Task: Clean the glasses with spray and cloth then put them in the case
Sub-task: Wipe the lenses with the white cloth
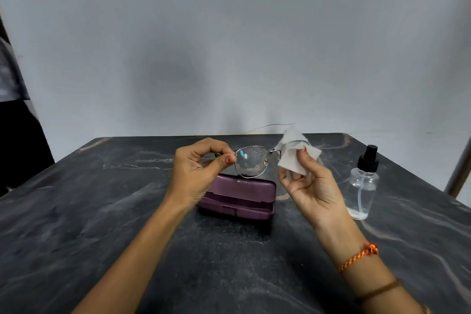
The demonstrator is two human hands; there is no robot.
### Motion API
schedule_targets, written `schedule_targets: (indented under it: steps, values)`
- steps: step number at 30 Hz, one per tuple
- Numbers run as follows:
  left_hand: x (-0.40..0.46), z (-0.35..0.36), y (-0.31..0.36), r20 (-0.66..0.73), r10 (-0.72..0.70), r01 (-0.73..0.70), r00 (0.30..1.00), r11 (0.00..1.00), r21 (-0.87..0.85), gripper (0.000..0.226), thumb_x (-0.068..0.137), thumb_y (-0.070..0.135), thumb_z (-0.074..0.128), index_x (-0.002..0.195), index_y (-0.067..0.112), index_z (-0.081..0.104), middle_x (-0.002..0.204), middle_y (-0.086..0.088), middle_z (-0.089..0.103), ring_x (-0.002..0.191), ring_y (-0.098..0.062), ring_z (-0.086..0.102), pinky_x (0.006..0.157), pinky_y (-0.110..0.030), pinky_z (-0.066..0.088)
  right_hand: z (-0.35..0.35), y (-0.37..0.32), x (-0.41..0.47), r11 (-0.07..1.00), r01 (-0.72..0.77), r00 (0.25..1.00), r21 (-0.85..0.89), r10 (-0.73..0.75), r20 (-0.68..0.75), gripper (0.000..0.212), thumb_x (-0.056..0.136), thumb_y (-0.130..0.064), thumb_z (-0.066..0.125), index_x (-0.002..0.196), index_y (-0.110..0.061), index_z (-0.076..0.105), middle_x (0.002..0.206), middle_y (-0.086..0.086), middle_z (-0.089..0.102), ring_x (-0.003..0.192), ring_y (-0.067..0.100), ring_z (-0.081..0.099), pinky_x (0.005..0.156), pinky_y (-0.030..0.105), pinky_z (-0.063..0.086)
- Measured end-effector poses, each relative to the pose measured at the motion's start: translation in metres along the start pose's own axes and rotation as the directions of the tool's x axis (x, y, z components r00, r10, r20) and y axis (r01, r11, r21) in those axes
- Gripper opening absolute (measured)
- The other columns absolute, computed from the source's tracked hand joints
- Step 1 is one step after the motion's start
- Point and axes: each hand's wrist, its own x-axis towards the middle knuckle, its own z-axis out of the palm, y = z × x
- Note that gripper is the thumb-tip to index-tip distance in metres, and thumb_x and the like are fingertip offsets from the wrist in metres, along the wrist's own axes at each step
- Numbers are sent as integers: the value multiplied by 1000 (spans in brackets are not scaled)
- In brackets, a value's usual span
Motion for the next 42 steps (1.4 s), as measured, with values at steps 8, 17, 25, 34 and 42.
schedule_targets:
  steps: [8, 17, 25, 34, 42]
  values:
    - [0, 0, 0, -13, 29, -29, 999, 999, -19, 9, 62, 11, 67, 70, 17, 66, 66, 14, 69, 68, -2, 63, 67, -12, 51, 3, 3, -3, 994, 96, 989, -46, -90, 115, 17, 84, 0, 48, 78, -12, 60, 63, 0, 73, 60, 10, 70, 57, 25, 59]
    - [-5, 9, -1, -59, 74, -72, 995, 997, 34, 13, 62, 11, 68, 71, 20, 66, 69, 18, 69, 70, 1, 62, 67, -9, 49, -1, -11, 0, 831, 234, 971, -505, -222, 86, 3, 55, -17, 71, 57, -14, 72, 58, -5, 72, 56, 2, 67, 48, 13, 50]
    - [-6, 15, -1, -35, 62, -61, 997, 998, 32, 17, 64, 12, 67, 78, 21, 68, 73, 18, 70, 74, 1, 63, 69, -10, 49, 1, -11, -1, 982, 80, 997, -171, -78, 16, 14, 77, 5, 56, 77, -8, 61, 60, 2, 72, 57, 11, 70, 57, 23, 58]
    - [-4, 10, -3, -97, 48, -47, 994, 999, 12, 23, 63, 10, 68, 69, 32, 72, 71, 19, 70, 74, 1, 62, 68, -9, 49, 0, -13, -1, 852, 161, 985, -498, -169, 29, 3, 66, -13, 69, 65, -14, 67, 56, -6, 70, 53, 2, 64, 47, 13, 49]
    - [-4, 12, -4, -99, 18, -19, 995, 1000, -11, 19, 63, 12, 68, 68, 30, 72, 70, 15, 70, 73, 0, 62, 69, -11, 50, 1, -21, -1, 926, 96, 993, -366, -117, -35, 11, 76, -4, 63, 67, -11, 63, 53, -2, 70, 50, 5, 66, 49, 15, 52]
